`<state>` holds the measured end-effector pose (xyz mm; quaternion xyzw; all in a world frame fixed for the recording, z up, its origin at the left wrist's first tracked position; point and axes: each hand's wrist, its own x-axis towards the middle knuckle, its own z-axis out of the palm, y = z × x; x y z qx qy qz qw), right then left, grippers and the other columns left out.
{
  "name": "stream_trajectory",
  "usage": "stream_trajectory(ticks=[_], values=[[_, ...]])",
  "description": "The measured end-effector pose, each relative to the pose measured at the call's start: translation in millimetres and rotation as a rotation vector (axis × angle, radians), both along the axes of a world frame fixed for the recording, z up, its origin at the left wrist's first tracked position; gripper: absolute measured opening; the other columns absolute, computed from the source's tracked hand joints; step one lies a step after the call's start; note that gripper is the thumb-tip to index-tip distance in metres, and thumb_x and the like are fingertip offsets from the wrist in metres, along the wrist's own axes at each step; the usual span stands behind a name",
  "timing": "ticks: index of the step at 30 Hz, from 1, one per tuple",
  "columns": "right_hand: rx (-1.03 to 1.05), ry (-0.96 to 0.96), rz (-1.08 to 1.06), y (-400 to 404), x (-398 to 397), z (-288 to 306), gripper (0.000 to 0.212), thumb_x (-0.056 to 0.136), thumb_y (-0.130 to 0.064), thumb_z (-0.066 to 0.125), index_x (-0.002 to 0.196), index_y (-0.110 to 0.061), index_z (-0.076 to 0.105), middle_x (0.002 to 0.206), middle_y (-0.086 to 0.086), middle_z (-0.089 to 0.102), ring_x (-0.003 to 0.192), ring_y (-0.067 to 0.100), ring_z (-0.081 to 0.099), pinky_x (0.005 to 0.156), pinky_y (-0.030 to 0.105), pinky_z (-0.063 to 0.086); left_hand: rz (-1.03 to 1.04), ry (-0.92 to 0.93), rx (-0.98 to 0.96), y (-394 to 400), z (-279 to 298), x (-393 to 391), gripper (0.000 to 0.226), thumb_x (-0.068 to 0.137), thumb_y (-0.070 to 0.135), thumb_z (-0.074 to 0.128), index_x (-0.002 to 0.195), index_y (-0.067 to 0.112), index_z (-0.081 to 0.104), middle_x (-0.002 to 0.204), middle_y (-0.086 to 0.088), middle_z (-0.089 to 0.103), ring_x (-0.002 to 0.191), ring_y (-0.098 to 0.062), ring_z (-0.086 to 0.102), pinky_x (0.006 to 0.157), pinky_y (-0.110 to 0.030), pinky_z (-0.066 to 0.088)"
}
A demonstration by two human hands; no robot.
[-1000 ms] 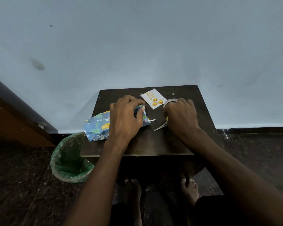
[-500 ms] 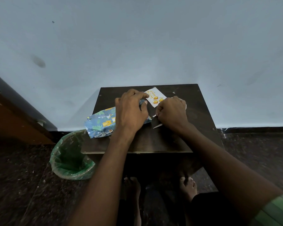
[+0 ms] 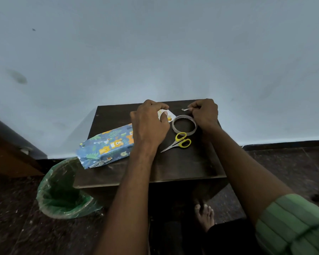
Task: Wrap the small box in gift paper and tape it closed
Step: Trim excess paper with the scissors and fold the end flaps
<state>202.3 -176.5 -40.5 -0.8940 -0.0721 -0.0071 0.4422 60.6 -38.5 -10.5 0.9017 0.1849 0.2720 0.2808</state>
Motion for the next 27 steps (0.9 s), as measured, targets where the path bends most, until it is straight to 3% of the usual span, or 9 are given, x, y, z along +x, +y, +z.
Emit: stream_trajectory(ticks=[4,9,12,14,16,18,21,24,27], values=[[-0.169,-0.037,0.051,7,5,-4,0.034,0.091,-0.004,0.059,0.104,-0.026,0.082,0.115,-0.004,0.077,0.118,0.024,0.064,0.107,0.043,0.042,-0.004,0.025,0.032,-7,0,5,0.023,0.095,0.021,0.067,0.111,0.034,0.077,0.119,0.008,0.067,0.117,-0.015,0.061,0.096,-0.034,0.027],[-0.268,-0.106,0.075,5,0,1,0.054,0.081,0.006,0.051,0.120,-0.023,0.076,0.117,-0.002,0.075,0.121,0.025,0.061,0.099,0.040,0.028,-0.023,0.039,0.056,-15,0,6,0.022,0.096,0.022,0.068,0.112,0.034,0.077,0.120,0.010,0.067,0.119,-0.014,0.061,0.093,-0.031,0.022],[-0.306,-0.171,0.052,-2,-6,8,0.058,0.085,0.004,0.053,0.137,-0.019,0.065,0.126,0.003,0.072,0.124,0.030,0.059,0.103,0.042,0.029,-0.048,0.054,0.068,-16,0,4,0.023,0.096,0.023,0.067,0.115,0.033,0.076,0.122,0.009,0.067,0.120,-0.015,0.061,0.093,-0.031,0.022],[-0.314,-0.271,0.031,-1,-12,15,0.048,0.086,0.002,0.055,0.129,-0.016,0.069,0.118,0.004,0.075,0.116,0.031,0.063,0.102,0.043,0.034,-0.050,0.041,0.065,-10,2,-1,0.026,0.096,0.021,0.067,0.117,0.033,0.076,0.123,0.008,0.068,0.120,-0.015,0.061,0.095,-0.033,0.025],[-0.154,-0.290,0.064,6,-28,24,0.038,0.087,-0.001,0.059,0.116,-0.018,0.077,0.109,-0.001,0.078,0.108,0.025,0.069,0.098,0.041,0.048,-0.017,0.003,0.053,3,6,-12,0.029,0.096,0.018,0.065,0.117,0.033,0.077,0.122,0.008,0.069,0.119,-0.016,0.063,0.096,-0.034,0.028],[0.078,-0.183,0.155,18,-52,30,0.028,0.085,-0.004,0.063,0.099,-0.020,0.081,0.092,-0.006,0.079,0.090,0.013,0.073,0.082,0.033,0.057,0.038,-0.003,0.063,24,11,-26,0.030,0.097,0.016,0.063,0.119,0.032,0.077,0.123,0.007,0.070,0.120,-0.018,0.063,0.097,-0.035,0.031],[0.235,0.099,0.301,35,-90,27,0.014,0.086,-0.014,0.069,0.091,-0.020,0.080,0.080,-0.007,0.077,0.075,0.008,0.068,0.072,0.031,0.054,0.072,0.159,0.075,61,13,-54,0.039,0.097,0.027,0.070,0.136,0.030,0.069,0.136,0.003,0.066,0.132,-0.022,0.059,0.111,-0.045,0.035],[0.256,0.336,0.363,46,-111,18,0.018,0.088,-0.023,0.064,0.103,-0.019,0.073,0.091,0.002,0.076,0.079,0.019,0.068,0.069,0.039,0.056,0.003,0.411,-0.002,84,7,-80,0.086,0.080,0.057,0.086,0.154,0.031,0.050,0.148,0.004,0.057,0.141,-0.020,0.051,0.113,-0.043,0.027],[0.258,0.451,0.386,52,-118,19,0.019,0.102,-0.019,0.058,0.118,-0.015,0.067,0.108,0.003,0.069,0.089,0.017,0.066,0.060,0.030,0.055,-0.093,0.510,0.013,88,3,-87,0.123,0.055,0.077,0.088,0.160,0.037,0.039,0.156,0.008,0.051,0.146,-0.017,0.044,0.115,-0.040,0.022]])
